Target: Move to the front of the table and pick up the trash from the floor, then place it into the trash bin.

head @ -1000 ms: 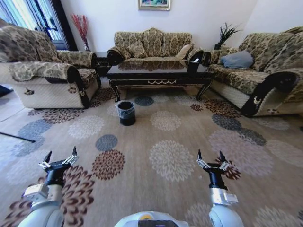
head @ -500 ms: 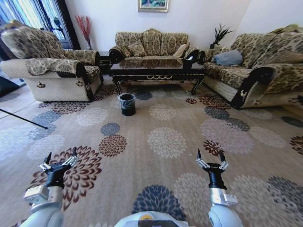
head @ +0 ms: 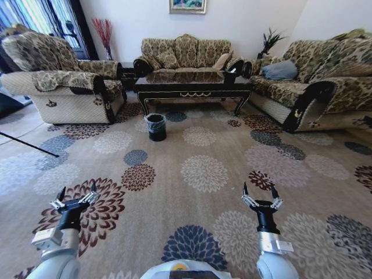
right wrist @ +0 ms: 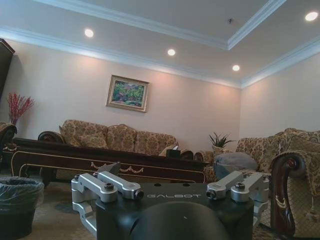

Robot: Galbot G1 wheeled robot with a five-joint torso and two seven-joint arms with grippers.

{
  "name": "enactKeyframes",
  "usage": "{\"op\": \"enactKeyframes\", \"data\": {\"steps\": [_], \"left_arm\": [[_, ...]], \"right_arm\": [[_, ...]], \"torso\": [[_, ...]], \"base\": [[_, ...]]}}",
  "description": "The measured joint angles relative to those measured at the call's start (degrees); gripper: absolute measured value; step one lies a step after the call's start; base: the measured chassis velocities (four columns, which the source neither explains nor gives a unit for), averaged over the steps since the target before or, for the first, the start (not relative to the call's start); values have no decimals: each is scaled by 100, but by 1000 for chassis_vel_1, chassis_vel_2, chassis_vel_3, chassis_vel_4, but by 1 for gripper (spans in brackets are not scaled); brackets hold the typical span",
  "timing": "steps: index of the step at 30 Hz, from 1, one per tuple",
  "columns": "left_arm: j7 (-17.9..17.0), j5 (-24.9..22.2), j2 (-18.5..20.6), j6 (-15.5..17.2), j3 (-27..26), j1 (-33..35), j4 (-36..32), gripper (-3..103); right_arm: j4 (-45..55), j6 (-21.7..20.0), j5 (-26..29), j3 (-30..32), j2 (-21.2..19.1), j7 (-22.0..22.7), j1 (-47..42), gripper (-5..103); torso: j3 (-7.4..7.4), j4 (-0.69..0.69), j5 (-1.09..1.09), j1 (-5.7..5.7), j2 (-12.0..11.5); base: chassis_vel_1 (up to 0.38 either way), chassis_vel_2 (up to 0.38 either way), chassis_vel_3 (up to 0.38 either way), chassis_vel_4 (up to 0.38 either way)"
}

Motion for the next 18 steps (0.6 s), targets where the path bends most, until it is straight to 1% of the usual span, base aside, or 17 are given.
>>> {"op": "enactKeyframes", "data": {"steps": [10,18], "left_arm": [[17,112,-15,-29,61,-25,55,100],[48,162,19,-33,177,-9,71,100]], "right_arm": [[-49,1,29,-13,15,-60,10,100],[-118,61,11,-78,19,-37,130,100]], "torso": [[-1,0,0,-1,0],[0,0,0,0,-1]], "base": [[-11,4,5,-6],[-55,67,63,-64]]}}
